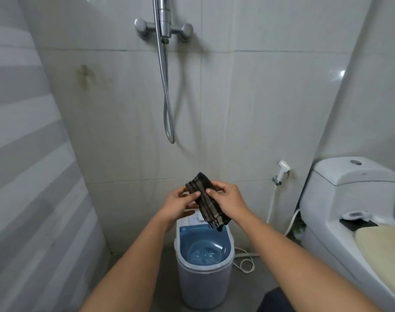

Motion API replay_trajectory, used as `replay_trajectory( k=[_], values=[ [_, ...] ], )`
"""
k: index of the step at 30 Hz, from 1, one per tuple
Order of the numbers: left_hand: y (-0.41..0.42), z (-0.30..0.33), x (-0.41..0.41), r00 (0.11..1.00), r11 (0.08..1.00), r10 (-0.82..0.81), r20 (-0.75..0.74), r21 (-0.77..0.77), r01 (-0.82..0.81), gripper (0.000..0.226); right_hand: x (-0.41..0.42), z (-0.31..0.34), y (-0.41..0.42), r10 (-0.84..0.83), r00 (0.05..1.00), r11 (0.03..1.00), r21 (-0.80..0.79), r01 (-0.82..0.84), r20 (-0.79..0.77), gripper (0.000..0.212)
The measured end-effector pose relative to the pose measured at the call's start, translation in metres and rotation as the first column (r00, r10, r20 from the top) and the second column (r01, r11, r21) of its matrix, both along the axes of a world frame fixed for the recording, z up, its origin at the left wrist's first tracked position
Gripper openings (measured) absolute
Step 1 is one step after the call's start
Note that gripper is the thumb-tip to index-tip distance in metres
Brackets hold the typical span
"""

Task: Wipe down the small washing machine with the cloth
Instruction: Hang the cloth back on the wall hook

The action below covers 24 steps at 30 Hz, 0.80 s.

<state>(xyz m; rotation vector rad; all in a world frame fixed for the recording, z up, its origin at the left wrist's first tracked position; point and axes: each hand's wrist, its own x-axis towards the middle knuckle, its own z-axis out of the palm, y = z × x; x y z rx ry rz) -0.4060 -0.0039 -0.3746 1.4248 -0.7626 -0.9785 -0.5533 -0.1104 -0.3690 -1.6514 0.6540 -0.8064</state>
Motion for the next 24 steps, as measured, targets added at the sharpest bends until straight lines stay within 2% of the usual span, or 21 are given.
replay_trajectory(
  k=[3,7,9,11,13,15,18,21,24],
  values=[
    [0.000,0.017,-0.004,0.998,0.996,0.062,-0.018,-0.059,-0.063,0.031,0.006,0.013,0.002,-0.118,0.992,0.988,-0.098,0.121,0.037,0.028],
    [0.003,0.038,-0.009,0.989,0.983,0.146,-0.001,-0.109,-0.146,0.032,0.014,0.033,0.006,-0.246,0.968,0.923,-0.290,0.252,0.057,0.014],
    [0.007,0.049,-0.008,0.984,0.975,0.175,0.035,-0.142,-0.169,0.034,0.016,0.050,0.006,-0.207,0.978,0.932,-0.295,0.209,0.038,0.014],
    [0.011,0.059,-0.003,0.966,0.968,0.198,0.168,-0.190,-0.166,0.043,0.018,0.066,0.005,-0.133,0.991,0.950,-0.282,0.133,0.020,0.015],
    [0.013,0.065,0.005,0.901,0.958,0.243,0.359,-0.238,-0.163,0.052,0.020,0.080,0.003,-0.087,0.996,0.958,-0.271,0.092,0.030,0.017],
    [0.015,0.072,0.012,0.841,0.945,0.287,0.459,-0.278,-0.171,0.048,0.023,0.092,0.003,-0.058,0.998,0.963,-0.262,0.063,0.027,0.017],
    [0.016,0.086,0.022,0.861,0.937,0.292,0.416,-0.306,-0.170,0.023,0.027,0.107,0.001,-0.063,0.998,0.959,-0.276,0.069,0.030,0.019],
    [0.018,0.101,0.025,0.896,0.941,0.223,0.384,-0.324,-0.095,0.023,0.030,0.117,0.002,-0.069,0.998,0.956,-0.286,0.070,0.014,0.020],
    [0.018,0.119,0.026,0.874,0.952,0.195,0.445,-0.300,-0.060,0.020,0.032,0.128,0.005,0.044,0.997,0.966,-0.258,-0.027,0.063,0.024]
  ],
)
